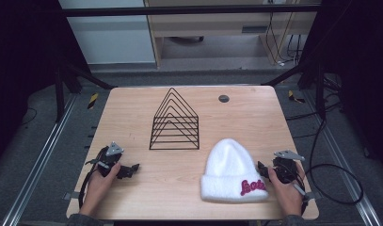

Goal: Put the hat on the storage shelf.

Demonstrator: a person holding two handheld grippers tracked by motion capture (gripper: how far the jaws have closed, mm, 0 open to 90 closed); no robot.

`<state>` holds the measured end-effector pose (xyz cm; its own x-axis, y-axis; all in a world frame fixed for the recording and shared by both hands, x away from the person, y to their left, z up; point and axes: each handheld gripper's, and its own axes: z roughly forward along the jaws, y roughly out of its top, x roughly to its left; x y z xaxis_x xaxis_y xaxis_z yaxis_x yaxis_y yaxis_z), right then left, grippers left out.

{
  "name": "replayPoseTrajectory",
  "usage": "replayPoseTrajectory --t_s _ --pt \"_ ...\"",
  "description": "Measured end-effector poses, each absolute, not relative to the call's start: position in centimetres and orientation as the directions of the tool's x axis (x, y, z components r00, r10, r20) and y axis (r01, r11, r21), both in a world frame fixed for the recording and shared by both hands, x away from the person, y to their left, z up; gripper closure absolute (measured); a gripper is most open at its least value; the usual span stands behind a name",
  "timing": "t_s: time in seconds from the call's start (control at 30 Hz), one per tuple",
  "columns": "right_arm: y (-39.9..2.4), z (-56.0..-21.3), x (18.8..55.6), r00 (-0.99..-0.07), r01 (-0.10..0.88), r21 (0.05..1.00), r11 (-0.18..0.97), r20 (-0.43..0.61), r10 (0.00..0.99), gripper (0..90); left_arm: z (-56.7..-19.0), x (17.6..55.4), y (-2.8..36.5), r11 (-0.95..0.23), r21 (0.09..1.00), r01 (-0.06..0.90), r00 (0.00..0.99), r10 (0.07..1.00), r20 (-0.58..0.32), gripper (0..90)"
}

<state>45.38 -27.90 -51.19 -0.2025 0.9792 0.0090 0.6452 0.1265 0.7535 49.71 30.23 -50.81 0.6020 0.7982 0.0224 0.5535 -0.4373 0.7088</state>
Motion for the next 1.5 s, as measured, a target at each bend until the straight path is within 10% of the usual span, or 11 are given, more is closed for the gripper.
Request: replayPoseTrajectory --t_s 0.57,1.1,1.5 --pt "-27.8 -50.1 45.0 -0.22 0.642 0.758 0.11 0.045 0.974 24.0 -50.8 49.7 30.2 -0.435 0.709 0.555 0.6 0.8 0.022 0.0" --pt "-21.6 -41.1 47.8 -0.47 0.613 0.69 0.383 -0.071 0.88 37.5 -50.8 49.6 30.2 -0.434 0.709 0.555 0.598 0.801 0.022 0.0" --pt "-17.1 -42.4 52.6 -0.552 0.64 0.606 0.473 -0.066 0.831 46.3 -50.8 49.7 30.2 -0.435 0.71 0.555 0.6 0.8 0.021 0.0"
